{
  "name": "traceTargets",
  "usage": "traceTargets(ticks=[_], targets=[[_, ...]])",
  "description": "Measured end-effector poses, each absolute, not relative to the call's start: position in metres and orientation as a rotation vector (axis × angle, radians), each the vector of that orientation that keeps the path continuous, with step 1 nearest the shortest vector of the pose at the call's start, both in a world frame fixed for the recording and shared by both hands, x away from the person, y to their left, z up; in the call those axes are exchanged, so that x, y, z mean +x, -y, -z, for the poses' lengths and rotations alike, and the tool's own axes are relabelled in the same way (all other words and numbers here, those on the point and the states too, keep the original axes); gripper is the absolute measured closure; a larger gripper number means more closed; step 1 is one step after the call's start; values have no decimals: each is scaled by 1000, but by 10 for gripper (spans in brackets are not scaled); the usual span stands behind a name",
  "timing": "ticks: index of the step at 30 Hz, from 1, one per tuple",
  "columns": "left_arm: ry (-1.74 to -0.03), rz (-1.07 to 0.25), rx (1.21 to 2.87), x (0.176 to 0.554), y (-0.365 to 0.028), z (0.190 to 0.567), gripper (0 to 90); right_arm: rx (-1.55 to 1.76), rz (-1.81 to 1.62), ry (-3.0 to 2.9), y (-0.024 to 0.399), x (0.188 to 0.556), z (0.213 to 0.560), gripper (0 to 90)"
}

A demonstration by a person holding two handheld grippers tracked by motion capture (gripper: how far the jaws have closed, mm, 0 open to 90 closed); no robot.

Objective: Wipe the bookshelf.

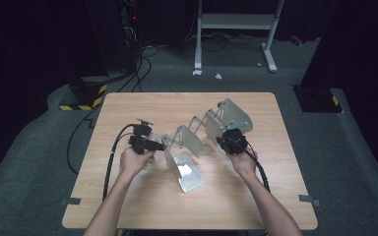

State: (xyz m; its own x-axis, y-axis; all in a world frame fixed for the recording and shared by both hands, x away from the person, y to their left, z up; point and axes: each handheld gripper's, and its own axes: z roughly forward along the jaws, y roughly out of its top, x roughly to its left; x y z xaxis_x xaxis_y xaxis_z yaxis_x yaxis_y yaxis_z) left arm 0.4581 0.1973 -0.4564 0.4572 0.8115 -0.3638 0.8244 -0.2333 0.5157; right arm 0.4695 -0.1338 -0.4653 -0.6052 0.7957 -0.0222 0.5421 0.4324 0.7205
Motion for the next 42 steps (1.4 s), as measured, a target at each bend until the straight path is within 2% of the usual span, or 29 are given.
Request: traceTargets(ticks=[17, 26, 37, 42], targets=[[-1271, 104, 2072, 421, -194, 458, 568, 1084, -980, -2404, 120, 474, 461, 900], [-1254, 91, 2097, 410, -183, 458, 575, 1064, -966, -2434, 115, 479, 458, 897], [-1315, 80, 1983, 417, -191, 458, 526, 1069, -977, -2447, 116, 480, 459, 896], [-1333, 74, 1985, 423, -186, 459, 508, 1078, -977, -2446, 116, 480, 459, 893]])
